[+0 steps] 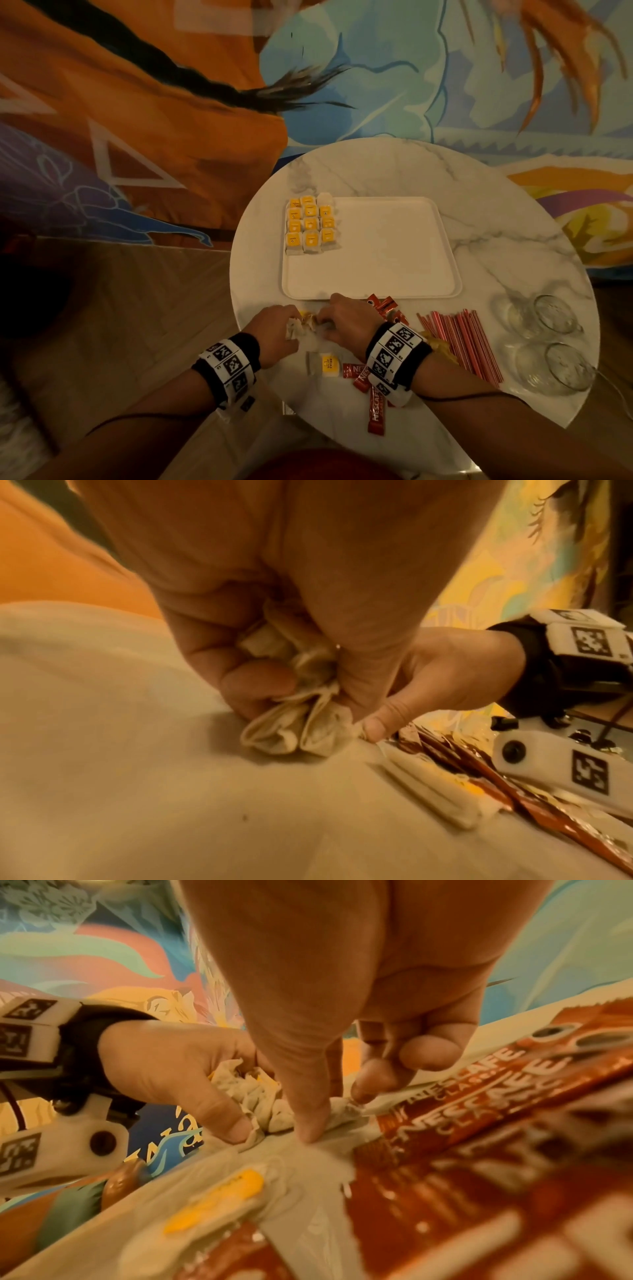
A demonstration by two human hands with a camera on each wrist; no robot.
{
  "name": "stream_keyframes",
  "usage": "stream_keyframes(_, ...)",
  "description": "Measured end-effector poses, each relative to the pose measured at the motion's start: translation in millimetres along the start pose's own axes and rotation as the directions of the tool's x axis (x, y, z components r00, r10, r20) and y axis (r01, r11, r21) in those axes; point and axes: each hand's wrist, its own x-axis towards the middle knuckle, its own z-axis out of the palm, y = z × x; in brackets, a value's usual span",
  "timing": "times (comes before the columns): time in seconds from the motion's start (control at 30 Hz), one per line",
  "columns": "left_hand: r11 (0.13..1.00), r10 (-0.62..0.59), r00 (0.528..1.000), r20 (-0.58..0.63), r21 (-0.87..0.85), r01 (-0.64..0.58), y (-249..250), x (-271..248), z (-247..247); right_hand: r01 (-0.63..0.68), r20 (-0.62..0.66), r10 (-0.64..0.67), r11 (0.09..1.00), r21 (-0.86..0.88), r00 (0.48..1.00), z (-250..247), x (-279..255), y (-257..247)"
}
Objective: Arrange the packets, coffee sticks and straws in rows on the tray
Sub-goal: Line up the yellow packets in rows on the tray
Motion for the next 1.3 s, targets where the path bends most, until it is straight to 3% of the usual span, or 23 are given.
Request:
stream_keyframes(0.23, 0.993, -0.025, 1.0, 0.01, -0.115, 0.026, -1.6, 10.0, -15.3, 0.009, -0.137, 0.01, 0.991, 0.136, 0.991, -8.4, -9.7, 3.1)
stream_keyframes(0.43, 0.94, 0.018, 0.999, -0.042, -0.34, -0.031, 2.0, 10.7, -26.9, 0.035, -0.211, 0.073, 0.882, 0.47, 0.975, -14.7, -11.4, 6.6)
stream_keyframes(0.6, 0.76, -0.062, 0.998, 0.018, -0.647, 0.059, 10.8, 9.2, -31.4, 0.08, -0.248, 0.076, 0.823, 0.562, 0.966, -26.0, -8.5, 4.9)
stream_keyframes(0.77, 0.578, -0.109, 0.994, 0.015, -0.812, 0.075, 10.6, 14.3, -34.5, 0.1, -0.293, 0.119, 0.768, 0.633, 0.949, -29.4, 0.7, 9.8)
stream_keyframes(1.17, 0.324, -0.241, 0.969, -0.05, -0.945, 0.032, 0.6, 30.1, -51.2, 0.062, -0.274, 0.281, 0.587, 0.807, 0.92, -42.6, 42.1, 14.1)
stream_keyframes(1.23, 0.305, -0.267, 0.962, -0.062, -0.952, 0.024, -3.9, 32.0, -54.6, 0.032, -0.261, 0.313, 0.583, 0.812, 0.913, -45.4, 53.0, 14.7)
stream_keyframes(1.3, 0.273, -0.296, 0.953, -0.061, -0.962, 0.024, -9.4, 34.0, -57.0, -0.011, -0.268, 0.334, 0.644, 0.765, 0.903, -45.8, 66.6, 17.2)
